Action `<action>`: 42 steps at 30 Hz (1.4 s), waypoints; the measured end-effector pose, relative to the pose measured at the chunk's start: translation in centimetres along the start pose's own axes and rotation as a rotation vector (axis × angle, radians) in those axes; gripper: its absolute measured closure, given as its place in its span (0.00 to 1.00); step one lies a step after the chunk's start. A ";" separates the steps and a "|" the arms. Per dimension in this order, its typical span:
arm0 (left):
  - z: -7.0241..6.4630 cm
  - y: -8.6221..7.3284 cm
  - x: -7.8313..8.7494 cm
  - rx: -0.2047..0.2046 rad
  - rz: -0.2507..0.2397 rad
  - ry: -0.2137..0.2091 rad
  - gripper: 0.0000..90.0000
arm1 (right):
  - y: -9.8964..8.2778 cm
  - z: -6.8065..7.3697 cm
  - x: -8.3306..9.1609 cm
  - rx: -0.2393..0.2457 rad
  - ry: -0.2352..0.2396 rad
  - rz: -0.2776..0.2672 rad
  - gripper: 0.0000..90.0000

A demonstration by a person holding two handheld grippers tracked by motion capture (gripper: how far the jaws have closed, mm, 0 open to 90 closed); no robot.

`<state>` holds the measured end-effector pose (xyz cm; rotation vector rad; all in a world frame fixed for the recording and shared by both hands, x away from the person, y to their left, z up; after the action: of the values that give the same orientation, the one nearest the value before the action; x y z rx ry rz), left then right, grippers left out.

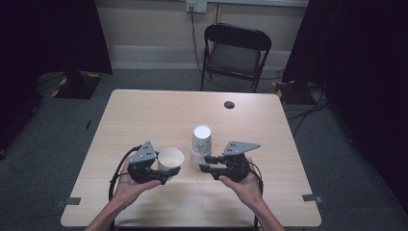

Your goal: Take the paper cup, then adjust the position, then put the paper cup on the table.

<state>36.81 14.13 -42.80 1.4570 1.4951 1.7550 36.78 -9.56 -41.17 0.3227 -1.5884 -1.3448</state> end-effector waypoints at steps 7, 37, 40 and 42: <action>1.3 0.1 0.9 0.050 -0.025 0.035 0.34 | -0.8 -0.7 0.7 -0.007 -0.030 -0.006 0.62; 7.1 -0.9 1.7 0.115 -0.019 0.197 0.34 | -5.8 -4.5 3.2 -0.058 -0.154 0.030 0.50; 7.6 -1.1 1.5 0.129 -0.018 0.205 0.34 | -6.1 -4.9 3.3 -0.064 -0.168 0.036 0.48; 8.3 -1.4 1.2 0.145 -0.014 0.216 0.35 | -6.6 -5.4 3.4 -0.071 -0.187 0.046 0.44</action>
<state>43.20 19.40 -44.55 1.3544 1.7701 1.8792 37.00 -17.56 -45.71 0.1191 -1.6860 -1.4249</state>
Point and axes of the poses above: each handheld gripper's, and its own axes: x roughly backward along the jaws, y roughly out of its top, z roughly to its left, the point moved 4 cm from there along -x, roughly forward along the jaws, and after that the axes turned 7 degrees about -y, right-handed, at the moved point
